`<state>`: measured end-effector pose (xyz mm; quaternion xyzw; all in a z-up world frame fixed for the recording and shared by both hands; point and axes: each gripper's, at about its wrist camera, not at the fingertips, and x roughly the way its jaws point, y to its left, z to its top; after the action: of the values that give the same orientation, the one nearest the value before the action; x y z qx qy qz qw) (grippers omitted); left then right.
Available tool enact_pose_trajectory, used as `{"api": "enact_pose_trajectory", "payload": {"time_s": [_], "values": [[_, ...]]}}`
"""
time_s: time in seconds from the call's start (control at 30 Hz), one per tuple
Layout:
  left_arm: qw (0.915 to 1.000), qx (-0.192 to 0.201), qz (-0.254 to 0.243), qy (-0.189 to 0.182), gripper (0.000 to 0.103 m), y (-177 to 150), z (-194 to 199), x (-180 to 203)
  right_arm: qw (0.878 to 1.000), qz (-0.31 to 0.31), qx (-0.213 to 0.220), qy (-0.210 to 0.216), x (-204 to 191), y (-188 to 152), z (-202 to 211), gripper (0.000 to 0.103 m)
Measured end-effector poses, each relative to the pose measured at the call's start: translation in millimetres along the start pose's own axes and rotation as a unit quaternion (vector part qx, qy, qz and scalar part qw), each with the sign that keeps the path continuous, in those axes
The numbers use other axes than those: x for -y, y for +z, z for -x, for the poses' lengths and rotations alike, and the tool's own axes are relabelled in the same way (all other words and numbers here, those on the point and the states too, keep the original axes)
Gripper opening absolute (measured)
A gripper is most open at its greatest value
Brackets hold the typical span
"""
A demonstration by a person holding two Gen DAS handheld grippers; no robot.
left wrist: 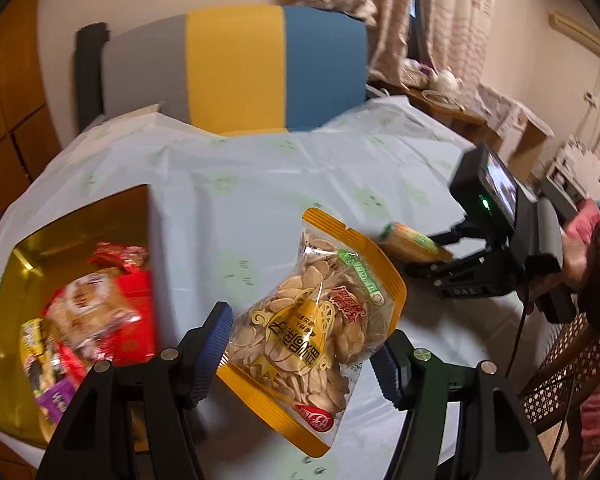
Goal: Organize snacks
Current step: 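Carry the nut pouch into the gold tin and open the left tool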
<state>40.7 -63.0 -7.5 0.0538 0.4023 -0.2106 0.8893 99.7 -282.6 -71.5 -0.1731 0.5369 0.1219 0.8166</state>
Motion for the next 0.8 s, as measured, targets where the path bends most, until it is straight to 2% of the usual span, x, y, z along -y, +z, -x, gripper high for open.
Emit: {"api": "enact_pose_trajectory", "payload": {"time_s": [0.2, 0.4, 0.53, 0.8], "values": [[0.9984, 0.017, 0.043, 0.034, 0.066, -9, 27, -48, 1.000, -0.003, 0.005, -0.004, -9, -8, 5, 0.048], [0.9930, 0.028, 0.092, 0.068, 0.066, -27, 48, -94, 1.000, -0.013, 0.007, -0.008, -5, -7, 2, 0.048], [0.9880, 0.023, 0.136, 0.070, 0.066, -36, 48, -119, 1.000, -0.010, 0.005, -0.014, -6, -6, 1, 0.048], [0.9800, 0.021, 0.184, 0.074, 0.066, -44, 50, -153, 1.000, 0.001, 0.005, -0.023, -18, -4, 2, 0.048]]}}
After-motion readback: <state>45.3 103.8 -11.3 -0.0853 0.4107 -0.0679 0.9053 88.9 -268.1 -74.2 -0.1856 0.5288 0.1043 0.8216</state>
